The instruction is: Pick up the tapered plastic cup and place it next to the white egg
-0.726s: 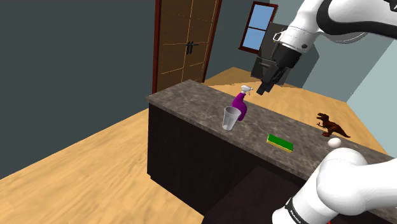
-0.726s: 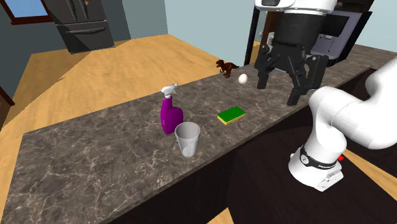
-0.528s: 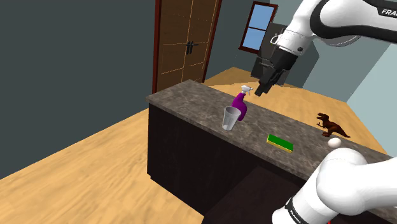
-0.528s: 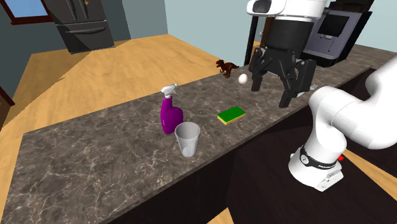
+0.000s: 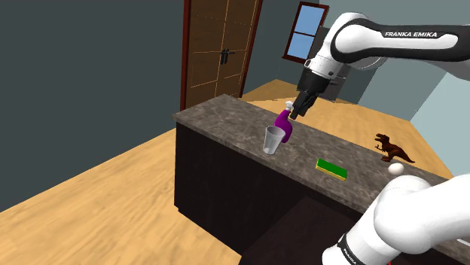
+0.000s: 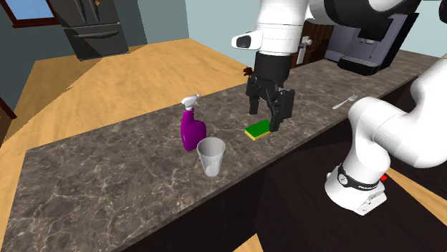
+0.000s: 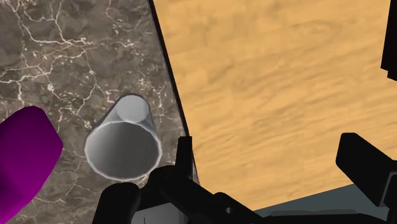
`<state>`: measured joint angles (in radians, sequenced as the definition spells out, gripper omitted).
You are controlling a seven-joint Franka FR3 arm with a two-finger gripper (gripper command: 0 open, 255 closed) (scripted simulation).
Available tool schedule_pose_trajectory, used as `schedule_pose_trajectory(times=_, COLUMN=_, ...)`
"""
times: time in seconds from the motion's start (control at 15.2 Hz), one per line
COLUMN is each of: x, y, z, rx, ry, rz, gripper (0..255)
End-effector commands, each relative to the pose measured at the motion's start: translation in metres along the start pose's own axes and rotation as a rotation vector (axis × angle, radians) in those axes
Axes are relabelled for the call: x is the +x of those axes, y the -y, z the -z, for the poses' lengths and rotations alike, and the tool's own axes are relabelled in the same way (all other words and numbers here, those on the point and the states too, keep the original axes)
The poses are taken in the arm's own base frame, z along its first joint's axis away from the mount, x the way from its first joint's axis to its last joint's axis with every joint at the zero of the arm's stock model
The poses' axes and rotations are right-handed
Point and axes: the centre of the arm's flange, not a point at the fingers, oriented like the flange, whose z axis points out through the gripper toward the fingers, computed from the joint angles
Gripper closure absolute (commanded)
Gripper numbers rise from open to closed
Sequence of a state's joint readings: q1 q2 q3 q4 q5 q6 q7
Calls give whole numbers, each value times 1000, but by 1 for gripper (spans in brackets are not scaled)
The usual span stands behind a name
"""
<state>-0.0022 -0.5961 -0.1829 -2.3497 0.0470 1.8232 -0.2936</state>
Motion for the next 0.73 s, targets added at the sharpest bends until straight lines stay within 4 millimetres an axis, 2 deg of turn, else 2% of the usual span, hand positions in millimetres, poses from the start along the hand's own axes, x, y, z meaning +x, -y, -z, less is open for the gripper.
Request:
schedule_pose_trajectory(times=0.0, x=11, y=-23, z=-13, rx=0, ry=8, rz=-1, gripper=0)
schedule_pose_trajectory(times=0.66, x=67, y=-120, z=-89, rx=5, ry=53, rz=-11, gripper=0)
